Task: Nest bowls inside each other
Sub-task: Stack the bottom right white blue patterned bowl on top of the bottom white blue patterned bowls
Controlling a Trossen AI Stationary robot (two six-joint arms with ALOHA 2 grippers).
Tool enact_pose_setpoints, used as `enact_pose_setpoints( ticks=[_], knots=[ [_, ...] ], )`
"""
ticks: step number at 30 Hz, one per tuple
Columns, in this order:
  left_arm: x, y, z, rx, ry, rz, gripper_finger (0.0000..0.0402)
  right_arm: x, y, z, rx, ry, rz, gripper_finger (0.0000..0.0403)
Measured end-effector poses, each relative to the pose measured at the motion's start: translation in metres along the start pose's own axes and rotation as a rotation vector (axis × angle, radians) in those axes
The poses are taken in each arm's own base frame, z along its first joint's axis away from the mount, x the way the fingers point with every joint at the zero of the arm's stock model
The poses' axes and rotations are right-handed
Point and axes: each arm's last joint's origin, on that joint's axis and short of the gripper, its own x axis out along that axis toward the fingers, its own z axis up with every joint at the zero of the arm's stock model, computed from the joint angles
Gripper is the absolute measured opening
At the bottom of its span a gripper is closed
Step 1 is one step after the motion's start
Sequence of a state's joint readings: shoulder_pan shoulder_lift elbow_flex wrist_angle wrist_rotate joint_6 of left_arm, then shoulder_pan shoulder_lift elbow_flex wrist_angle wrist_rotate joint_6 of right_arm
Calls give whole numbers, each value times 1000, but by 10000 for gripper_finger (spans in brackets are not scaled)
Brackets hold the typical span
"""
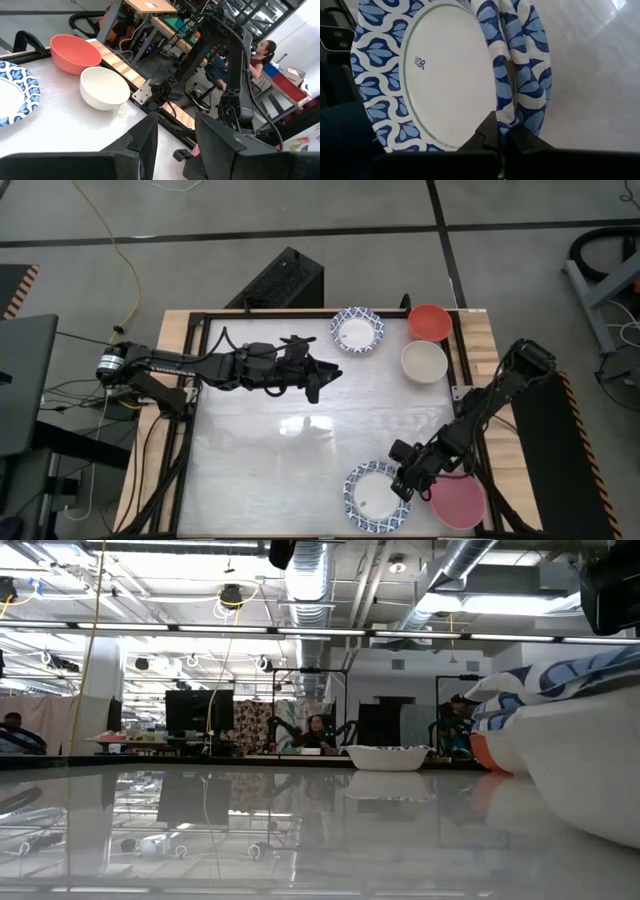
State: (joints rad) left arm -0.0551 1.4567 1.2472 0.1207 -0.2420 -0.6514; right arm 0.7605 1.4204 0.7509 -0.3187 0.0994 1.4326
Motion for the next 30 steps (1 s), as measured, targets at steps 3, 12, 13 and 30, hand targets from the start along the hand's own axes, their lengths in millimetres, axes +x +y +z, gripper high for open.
enact_pose_setpoints(
  ticks=[3,12,13,30],
  knots=[
    [0,0,0,1,2,2,119,0,0,0,-1,0,-2,26],
    [0,0,-1,2,19,-16,119,0,0,0,-10,1,0,40],
    [0,0,-1,2,19,-16,119,0,0,0,-16,6,1,43],
    [0,1,-2,8,36,-6,119,-5,2,0,-27,24,32,109]
  ],
)
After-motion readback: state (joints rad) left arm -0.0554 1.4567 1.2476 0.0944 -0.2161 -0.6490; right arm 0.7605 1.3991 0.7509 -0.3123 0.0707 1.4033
